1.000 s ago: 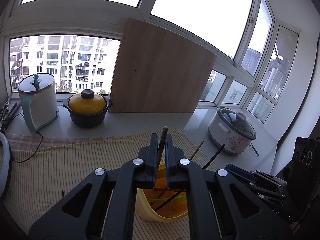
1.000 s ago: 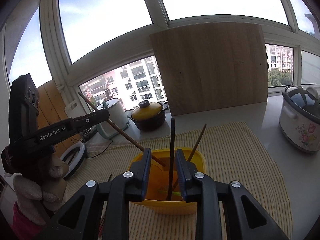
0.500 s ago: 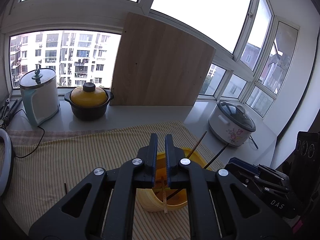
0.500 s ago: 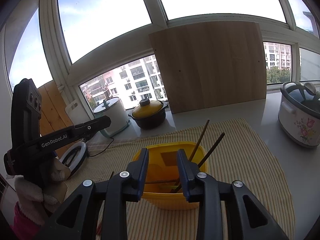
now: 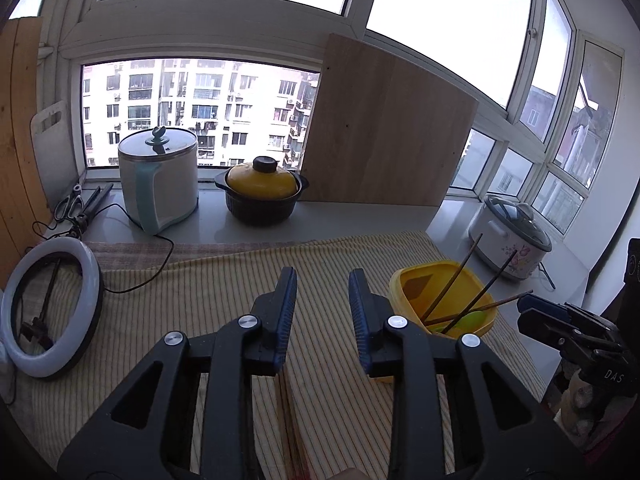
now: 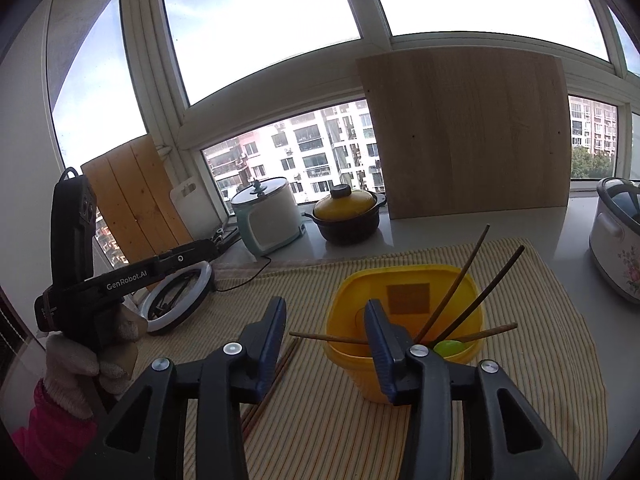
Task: Organize utensils
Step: 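Move both tools back over the remaining chopsticks, then close the left tool on a black chopstick while the right tool grasps a wooden chopstick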
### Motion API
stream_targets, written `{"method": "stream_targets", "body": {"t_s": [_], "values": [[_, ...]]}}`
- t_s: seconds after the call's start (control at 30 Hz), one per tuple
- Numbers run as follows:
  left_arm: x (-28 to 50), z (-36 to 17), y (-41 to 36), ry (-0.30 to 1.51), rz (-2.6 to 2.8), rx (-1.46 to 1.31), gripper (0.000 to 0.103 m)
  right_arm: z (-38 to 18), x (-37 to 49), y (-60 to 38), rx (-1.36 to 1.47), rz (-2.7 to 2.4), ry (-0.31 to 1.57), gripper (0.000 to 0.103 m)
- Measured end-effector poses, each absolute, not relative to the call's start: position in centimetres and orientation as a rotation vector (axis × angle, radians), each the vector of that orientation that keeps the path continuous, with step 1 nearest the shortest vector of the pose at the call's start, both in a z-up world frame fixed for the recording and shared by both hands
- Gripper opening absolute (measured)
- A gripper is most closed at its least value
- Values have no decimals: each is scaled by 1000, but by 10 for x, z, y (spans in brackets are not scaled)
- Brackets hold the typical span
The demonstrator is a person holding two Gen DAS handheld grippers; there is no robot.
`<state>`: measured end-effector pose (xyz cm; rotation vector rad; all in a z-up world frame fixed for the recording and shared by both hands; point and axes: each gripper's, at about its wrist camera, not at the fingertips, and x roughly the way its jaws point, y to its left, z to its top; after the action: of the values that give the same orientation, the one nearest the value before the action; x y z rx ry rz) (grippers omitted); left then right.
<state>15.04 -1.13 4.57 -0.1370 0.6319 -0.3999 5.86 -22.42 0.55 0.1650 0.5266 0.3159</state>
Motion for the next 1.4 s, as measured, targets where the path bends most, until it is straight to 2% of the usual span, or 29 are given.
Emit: {"method": "stream_targets", "body": {"t_s": [0.1,0.2,0.27,0.3,0.43,0.5,0.57,0.77,1.07,1.4], "values": [[148,31,9,666,-356,-127,30,1,57,-204,123,354,541,46],[147,13,28,706,-320,-144,30,-6,58,-185,100,399,568,55],[148,1,38,735,-301,-158,30,-11,60,-175,96,418,589,72],[148,-5,42,751,-295,-160,30,-14,61,-171,99,428,597,75],[148,-33,48,821,-283,-150,30,-29,68,-155,121,461,652,76],[151,-49,46,865,-287,-148,30,-40,71,-146,133,467,691,71],[153,-63,45,904,-294,-152,30,-53,74,-139,143,460,735,58],[158,-94,33,982,-318,-138,30,-93,91,-127,171,434,868,39],[167,-119,26,1032,-303,-111,30,-140,120,-113,161,386,1003,29],[178,-131,15,1046,-290,-54,30,-166,154,-109,183,330,1099,19]]}}
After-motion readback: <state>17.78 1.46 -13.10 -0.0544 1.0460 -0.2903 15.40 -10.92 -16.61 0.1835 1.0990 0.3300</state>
